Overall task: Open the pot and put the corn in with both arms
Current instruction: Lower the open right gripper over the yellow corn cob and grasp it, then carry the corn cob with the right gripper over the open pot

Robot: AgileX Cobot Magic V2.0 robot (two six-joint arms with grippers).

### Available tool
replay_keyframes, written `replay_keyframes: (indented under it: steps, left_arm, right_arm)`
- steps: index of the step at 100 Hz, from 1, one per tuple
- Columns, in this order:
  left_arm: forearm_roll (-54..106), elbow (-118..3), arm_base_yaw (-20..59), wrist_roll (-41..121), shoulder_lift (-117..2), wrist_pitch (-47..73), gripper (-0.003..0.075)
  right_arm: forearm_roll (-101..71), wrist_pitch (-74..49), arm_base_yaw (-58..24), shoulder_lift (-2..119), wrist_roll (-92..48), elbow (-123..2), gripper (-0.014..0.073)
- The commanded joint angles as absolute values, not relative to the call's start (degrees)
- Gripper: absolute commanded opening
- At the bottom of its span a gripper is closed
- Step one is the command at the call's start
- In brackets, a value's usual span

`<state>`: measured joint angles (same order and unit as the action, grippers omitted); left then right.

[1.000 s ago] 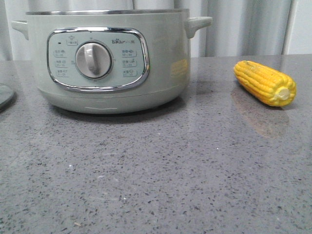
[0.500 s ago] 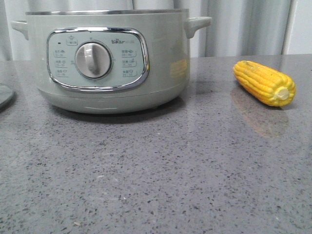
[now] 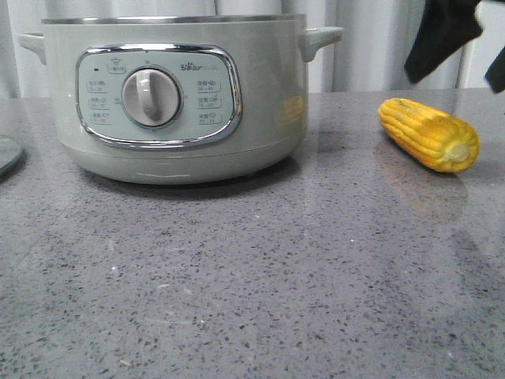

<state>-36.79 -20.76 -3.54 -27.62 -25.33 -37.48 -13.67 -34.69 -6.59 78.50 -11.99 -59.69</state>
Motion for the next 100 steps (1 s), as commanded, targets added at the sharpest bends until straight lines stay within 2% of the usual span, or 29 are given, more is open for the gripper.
replay_keyframes:
  steps: [1, 13, 20, 27, 43, 47, 74, 100]
  left_arm:
    - [-36.57, -22.3, -3.2, -30.46, -22.71, -38.14, -0.002]
    - [-36.61, -22.3, -3.2, -31.42, -19.75, -35.43, -0.002]
    - [-36.61, -22.3, -3.2, -31.84, -18.9, -34.73, -0.002]
    - [-36.61, -22.3, -3.2, -31.84, -18.58, -34.73, -0.002]
    - [-36.61, -22.3, -3.2, -35.11, -18.58, -34.73, -0.002]
    - [-36.71, -22.3, -3.2, -35.99, -18.58, -34.73, -0.002]
    - [-43.8, -22.3, -3.2, -39.81, -18.58, -35.1, -0.002]
    - [-54.02, -22.3, -1.94, -51.06, -18.58, -37.05, -0.002]
  right_arm:
    - [-13.22, -32.03, -6.57, 80.37, -12.74, -62.88, 0.0529]
    - [-13.32, -32.53, -6.57, 84.38, -12.74, -63.61, 0.0526]
    - [-13.32, -33.35, -6.57, 85.89, -12.74, -63.62, 0.0479]
    - [-13.32, -34.62, -6.57, 86.79, -12.74, -63.62, 0.0367]
    - [-13.57, -36.66, -6.57, 85.79, -12.74, -64.88, -0.0013]
    - [-13.69, -36.84, -6.79, 84.89, -12.74, -65.57, -0.0074]
    - [-14.61, -34.4, -12.72, 76.27, -12.74, -75.78, -0.0066]
    - [-14.61, -29.87, -26.36, 80.55, -12.74, -83.03, -0.0066]
